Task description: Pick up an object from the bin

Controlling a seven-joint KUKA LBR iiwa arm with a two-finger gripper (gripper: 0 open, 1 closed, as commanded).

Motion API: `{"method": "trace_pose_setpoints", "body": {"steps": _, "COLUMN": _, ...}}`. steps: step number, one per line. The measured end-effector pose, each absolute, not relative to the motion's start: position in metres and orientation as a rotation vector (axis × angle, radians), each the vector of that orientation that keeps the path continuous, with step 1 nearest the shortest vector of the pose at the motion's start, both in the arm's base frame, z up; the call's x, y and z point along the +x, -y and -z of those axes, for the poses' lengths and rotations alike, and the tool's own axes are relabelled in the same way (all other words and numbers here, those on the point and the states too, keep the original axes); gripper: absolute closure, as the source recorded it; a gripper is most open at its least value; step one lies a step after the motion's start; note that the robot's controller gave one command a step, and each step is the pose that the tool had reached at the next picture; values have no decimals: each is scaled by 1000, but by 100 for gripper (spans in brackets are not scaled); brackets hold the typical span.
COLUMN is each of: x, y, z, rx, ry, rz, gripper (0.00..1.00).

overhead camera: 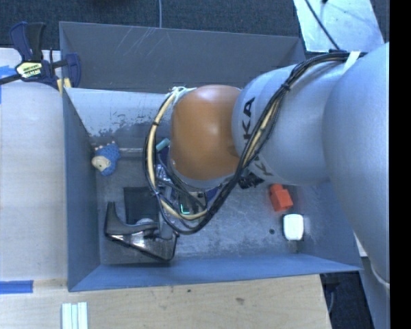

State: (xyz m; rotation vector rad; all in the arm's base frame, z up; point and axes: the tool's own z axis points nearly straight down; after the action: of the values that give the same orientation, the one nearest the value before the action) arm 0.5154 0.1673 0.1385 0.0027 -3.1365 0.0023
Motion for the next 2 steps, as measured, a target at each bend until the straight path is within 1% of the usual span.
{"method": "trace_pose_setpoints", "body": {"steps": 1, "x": 568, "y": -179, "z": -88, "rx": 76, "ry": 3154, "rz": 5, "gripper": 0}}
{"method": "trace_pose_setpoints", "body": {"steps": 2, "x": 596, "y": -149, "z": -70, "rx": 516, "ry": 3104, "rz": 0, "gripper": 0}}
